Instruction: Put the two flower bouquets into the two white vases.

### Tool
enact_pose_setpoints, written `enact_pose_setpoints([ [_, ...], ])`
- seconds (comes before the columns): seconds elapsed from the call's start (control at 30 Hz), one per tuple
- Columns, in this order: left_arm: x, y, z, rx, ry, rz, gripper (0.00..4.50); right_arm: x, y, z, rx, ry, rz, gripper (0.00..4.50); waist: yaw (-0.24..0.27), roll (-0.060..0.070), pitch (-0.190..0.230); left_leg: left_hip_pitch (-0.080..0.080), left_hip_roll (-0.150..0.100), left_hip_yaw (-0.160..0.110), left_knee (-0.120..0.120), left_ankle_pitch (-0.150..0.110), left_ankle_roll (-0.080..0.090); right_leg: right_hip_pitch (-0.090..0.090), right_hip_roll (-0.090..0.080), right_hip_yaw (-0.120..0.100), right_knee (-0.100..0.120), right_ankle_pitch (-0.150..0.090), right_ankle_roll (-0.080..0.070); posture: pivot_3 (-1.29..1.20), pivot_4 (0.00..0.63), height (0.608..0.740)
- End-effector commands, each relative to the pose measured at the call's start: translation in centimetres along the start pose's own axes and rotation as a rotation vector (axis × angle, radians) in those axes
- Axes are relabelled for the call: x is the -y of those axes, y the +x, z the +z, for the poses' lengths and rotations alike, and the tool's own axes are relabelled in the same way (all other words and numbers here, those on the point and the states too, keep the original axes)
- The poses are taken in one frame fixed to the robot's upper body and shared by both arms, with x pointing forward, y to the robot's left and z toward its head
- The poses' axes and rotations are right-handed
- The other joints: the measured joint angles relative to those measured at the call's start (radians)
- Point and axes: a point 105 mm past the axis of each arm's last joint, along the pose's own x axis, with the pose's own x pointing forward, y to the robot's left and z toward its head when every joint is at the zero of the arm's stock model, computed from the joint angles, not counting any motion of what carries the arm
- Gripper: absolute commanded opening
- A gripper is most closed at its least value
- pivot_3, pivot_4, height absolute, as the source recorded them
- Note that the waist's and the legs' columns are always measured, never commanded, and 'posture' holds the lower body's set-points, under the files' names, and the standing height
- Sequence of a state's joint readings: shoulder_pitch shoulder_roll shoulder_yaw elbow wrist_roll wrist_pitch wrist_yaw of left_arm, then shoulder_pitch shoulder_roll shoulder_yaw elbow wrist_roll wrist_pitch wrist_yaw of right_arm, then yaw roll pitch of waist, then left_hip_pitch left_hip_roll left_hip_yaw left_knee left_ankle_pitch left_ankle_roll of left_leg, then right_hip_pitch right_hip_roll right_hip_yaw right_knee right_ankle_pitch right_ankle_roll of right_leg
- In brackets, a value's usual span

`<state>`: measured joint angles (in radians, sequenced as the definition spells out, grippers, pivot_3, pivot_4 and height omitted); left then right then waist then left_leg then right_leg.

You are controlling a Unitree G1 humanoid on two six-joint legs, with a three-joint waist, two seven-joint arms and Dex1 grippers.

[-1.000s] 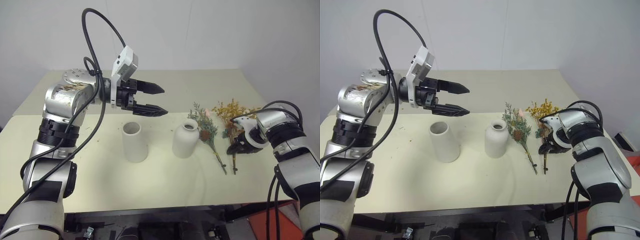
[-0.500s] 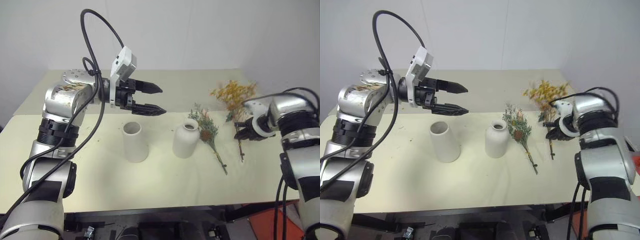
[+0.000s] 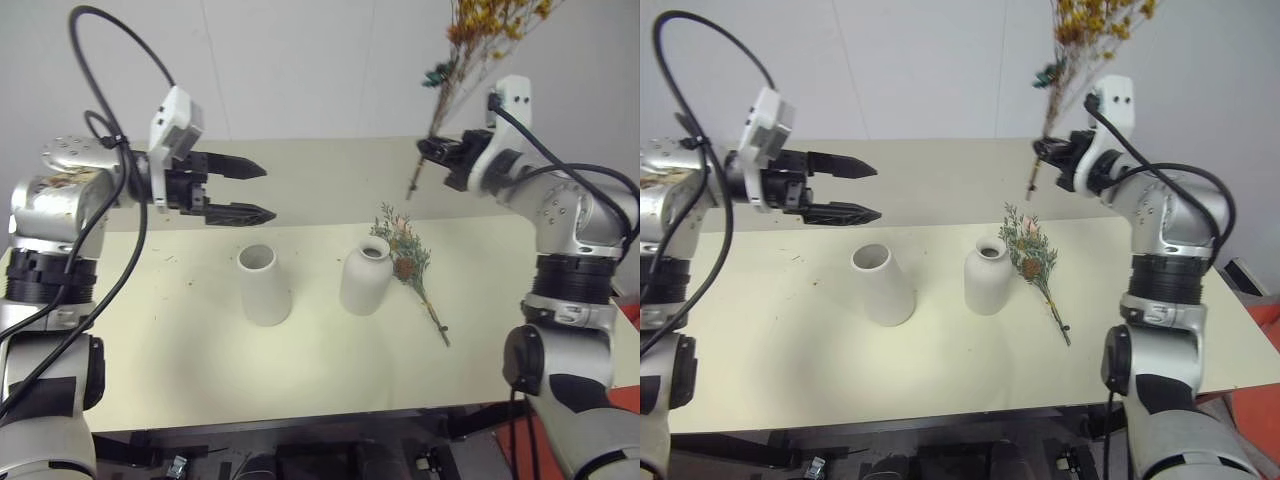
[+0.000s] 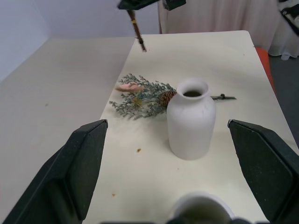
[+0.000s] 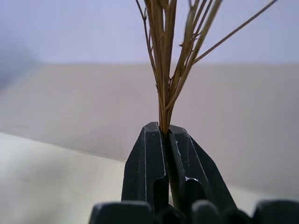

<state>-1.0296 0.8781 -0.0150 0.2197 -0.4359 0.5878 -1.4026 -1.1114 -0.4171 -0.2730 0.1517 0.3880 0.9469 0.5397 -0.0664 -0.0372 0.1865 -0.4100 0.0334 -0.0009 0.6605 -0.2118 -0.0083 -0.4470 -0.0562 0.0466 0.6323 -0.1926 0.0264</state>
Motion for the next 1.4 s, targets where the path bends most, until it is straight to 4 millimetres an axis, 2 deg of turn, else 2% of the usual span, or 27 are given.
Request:
enact_pose_setpoints([
  [0.03, 0.4, -2.1, 1.5, 0.013, 0.081, 0.043, 4.50, -4.1, 0.1, 2.9, 0.155, -0.043, 0.185, 0.03, 0.000, 0.000, 0.000, 0.000, 0.000, 0.000, 0.000, 0.000, 0.000, 0.000, 0.000, 0.000, 0.000, 0.000, 0.000, 0.00, 0.150, 0.740],
  [0.13, 0.6, -3.7, 0.9, -0.004, 0.058, 0.087, 4.50, -7.2, 1.2, 2.4, 0.159, -0.032, 0.315, 0.03, 0.000, 0.000, 0.000, -0.001, 0.000, 0.000, 0.000, 0.000, 0.000, -0.001, 0.000, 0.000, 0.000, 0.000, 0.000, 0.00, 0.150, 0.740],
  [0.3, 1.9, -5.7, -0.1, -0.034, 0.052, 0.107, 4.50, -11.7, 2.6, 0.2, 0.128, -0.026, 0.490, 0.03, 0.000, 0.000, 0.000, 0.000, 0.000, 0.000, 0.000, 0.000, 0.000, -0.001, 0.000, -0.001, 0.000, 0.000, 0.000, 0.00, 0.150, 0.740],
  [0.53, 3.6, -6.7, -0.7, -0.031, 0.010, 0.108, 4.50, -14.8, 4.2, -2.6, 0.068, -0.014, 0.582, 0.03, 0.005, 0.000, 0.000, -0.001, 0.000, 0.000, 0.000, 0.000, 0.000, -0.001, 0.000, -0.002, 0.001, 0.000, -0.001, 0.00, 0.150, 0.740],
  [0.63, 4.2, -6.8, -1.1, -0.036, -0.012, 0.111, 4.50, -15.9, 4.4, -3.2, 0.052, -0.001, 0.613, 0.03, 0.003, 0.000, 0.000, -0.001, 0.001, -0.001, 0.000, 0.000, 0.000, -0.002, 0.000, -0.002, 0.001, 0.000, -0.001, 0.00, 0.150, 0.740],
  [0.8, 4.8, -6.8, -1.5, -0.033, -0.034, 0.106, 4.50, -17.3, 4.3, -3.9, 0.039, -0.003, 0.656, 0.03, 0.005, 0.000, 0.000, -0.001, 0.001, -0.001, 0.000, 0.000, 0.000, -0.002, 0.000, -0.002, 0.001, 0.000, -0.001, 0.00, 0.150, 0.740],
  [1.37, 4.9, -6.5, -1.7, -0.029, -0.041, 0.115, 4.50, -19.0, 3.9, -7.8, -0.030, -0.045, 0.689, 0.03, 0.003, 0.000, 0.000, 0.000, 0.001, -0.001, 0.000, 0.000, 0.000, -0.002, 0.000, -0.002, 0.001, 0.000, -0.001, 0.00, 0.150, 0.740],
  [1.4, 4.9, -6.6, -1.7, -0.030, -0.041, 0.116, 4.50, -19.1, 3.8, -7.9, -0.030, -0.054, 0.690, 0.29, 0.003, 0.000, 0.000, -0.001, 0.001, -0.001, 0.000, 0.000, 0.000, -0.002, 0.000, -0.002, 0.001, 0.000, -0.001, 0.00, 0.150, 0.740],
])
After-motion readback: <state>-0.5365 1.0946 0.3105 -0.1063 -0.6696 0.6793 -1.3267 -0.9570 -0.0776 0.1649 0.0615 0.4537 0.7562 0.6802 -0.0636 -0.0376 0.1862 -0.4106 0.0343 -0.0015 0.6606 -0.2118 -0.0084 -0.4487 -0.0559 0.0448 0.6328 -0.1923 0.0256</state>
